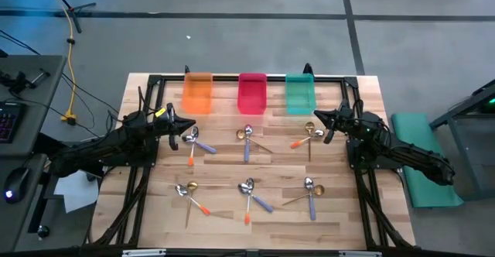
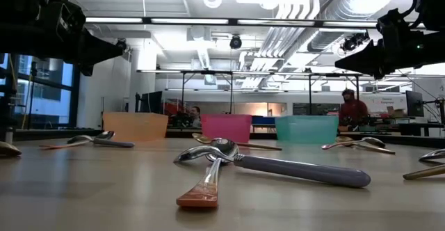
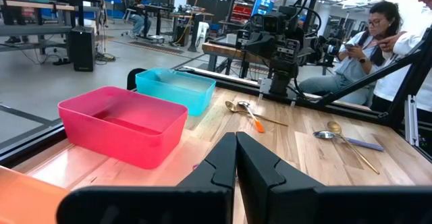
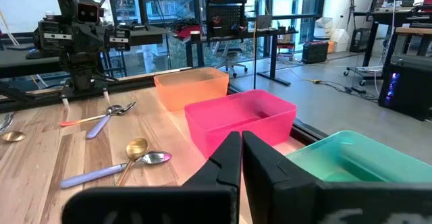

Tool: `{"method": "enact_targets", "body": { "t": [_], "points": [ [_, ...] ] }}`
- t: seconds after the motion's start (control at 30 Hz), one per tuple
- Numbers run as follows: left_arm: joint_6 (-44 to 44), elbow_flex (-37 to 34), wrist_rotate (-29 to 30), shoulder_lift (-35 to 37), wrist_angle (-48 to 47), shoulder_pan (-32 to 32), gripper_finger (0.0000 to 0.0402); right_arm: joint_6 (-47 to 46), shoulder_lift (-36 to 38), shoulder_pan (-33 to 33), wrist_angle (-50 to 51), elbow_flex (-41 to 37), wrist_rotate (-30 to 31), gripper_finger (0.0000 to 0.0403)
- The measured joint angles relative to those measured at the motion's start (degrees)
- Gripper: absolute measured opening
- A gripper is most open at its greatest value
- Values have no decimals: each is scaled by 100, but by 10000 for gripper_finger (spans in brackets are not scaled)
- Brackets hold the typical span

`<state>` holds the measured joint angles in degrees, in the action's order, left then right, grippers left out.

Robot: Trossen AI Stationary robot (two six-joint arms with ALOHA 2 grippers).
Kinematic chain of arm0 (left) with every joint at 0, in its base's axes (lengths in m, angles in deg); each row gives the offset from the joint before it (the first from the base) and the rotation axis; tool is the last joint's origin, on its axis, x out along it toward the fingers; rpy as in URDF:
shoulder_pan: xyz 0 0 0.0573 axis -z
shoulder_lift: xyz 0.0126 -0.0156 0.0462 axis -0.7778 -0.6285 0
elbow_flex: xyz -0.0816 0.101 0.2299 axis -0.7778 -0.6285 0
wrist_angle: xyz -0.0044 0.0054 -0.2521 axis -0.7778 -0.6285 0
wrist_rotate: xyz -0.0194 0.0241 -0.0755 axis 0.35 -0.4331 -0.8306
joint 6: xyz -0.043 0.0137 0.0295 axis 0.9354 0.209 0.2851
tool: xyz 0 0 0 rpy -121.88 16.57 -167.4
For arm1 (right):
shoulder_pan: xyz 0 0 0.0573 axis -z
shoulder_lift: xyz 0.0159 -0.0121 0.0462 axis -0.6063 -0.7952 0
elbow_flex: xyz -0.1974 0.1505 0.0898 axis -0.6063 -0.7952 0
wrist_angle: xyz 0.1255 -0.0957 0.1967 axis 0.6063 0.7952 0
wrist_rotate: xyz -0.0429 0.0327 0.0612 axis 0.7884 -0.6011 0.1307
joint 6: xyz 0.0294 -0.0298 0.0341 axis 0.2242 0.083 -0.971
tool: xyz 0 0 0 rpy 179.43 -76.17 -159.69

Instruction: Sort silverware by color (type)

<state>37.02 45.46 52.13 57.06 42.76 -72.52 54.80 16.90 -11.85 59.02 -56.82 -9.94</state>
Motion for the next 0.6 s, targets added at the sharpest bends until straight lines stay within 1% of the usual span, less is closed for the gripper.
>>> {"method": "enact_targets", "body": {
  "t": [0.27,0.43,0.6],
  "points": [
    [0,2,-1,-2,-1,0,3,62,2,1,0,0,0,0],
    [0,0,-1,-1,0,0,3,867,0,8,-2,0,0,0],
    [0,1,-2,0,0,0,3,1025,0,8,-2,0,2,0]
  ]
}}
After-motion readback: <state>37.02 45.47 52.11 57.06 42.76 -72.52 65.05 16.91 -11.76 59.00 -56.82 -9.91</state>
